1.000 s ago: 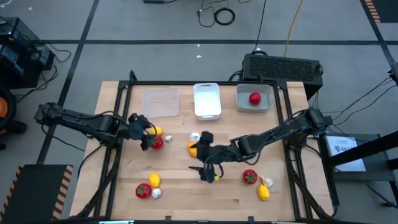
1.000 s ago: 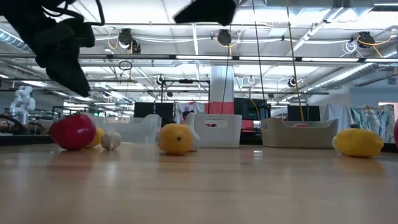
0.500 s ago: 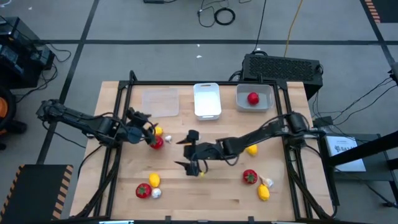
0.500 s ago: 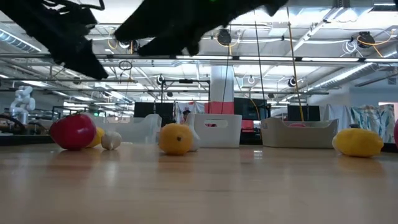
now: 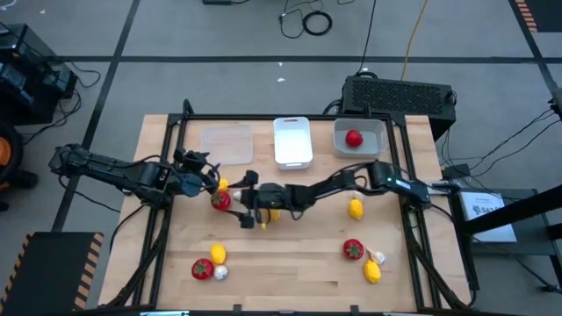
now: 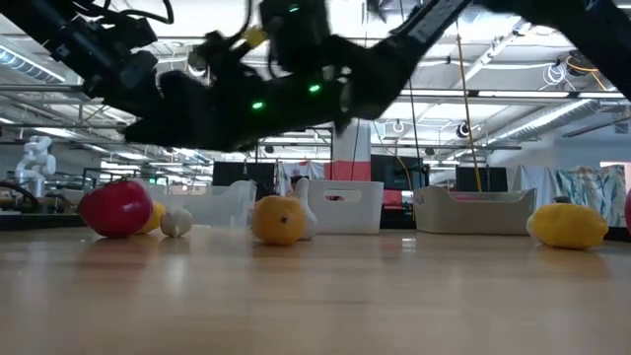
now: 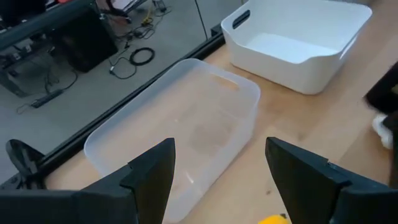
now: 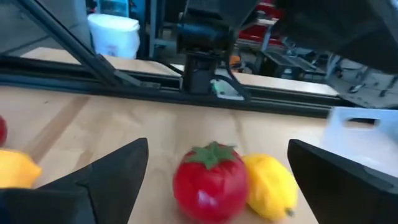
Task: Sort produce into baskets
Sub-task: Put the red tomato into the gray bin
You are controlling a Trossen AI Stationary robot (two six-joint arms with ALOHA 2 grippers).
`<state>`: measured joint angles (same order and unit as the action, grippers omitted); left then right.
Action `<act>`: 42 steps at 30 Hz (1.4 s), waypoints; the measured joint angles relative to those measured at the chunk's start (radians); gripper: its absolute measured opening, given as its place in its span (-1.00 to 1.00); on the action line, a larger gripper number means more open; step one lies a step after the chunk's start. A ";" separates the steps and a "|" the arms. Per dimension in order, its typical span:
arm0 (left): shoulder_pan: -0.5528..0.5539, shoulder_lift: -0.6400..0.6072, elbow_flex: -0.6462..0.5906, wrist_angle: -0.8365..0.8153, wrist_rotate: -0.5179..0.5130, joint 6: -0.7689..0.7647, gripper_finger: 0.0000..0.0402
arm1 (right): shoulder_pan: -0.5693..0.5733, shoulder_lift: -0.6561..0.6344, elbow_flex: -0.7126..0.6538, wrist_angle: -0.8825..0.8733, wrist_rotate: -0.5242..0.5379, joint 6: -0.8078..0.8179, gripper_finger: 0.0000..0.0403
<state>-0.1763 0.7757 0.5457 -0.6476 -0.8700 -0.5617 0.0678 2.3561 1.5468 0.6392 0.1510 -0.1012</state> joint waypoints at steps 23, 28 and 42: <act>0.000 0.000 0.000 -0.096 0.020 -0.008 0.27 | -0.036 0.228 0.464 -0.438 -0.026 -0.022 0.86; 0.000 0.000 0.000 -0.096 0.032 -0.008 0.27 | -0.043 0.228 0.445 -0.480 -0.022 -0.012 0.86; 0.000 0.000 0.000 -0.095 0.033 -0.008 0.27 | -0.045 0.229 0.444 -0.557 -0.022 0.010 0.86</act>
<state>-0.1761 0.7757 0.5457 -0.7429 -0.8375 -0.5701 0.0231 2.5847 1.9907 0.0822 0.1286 -0.0910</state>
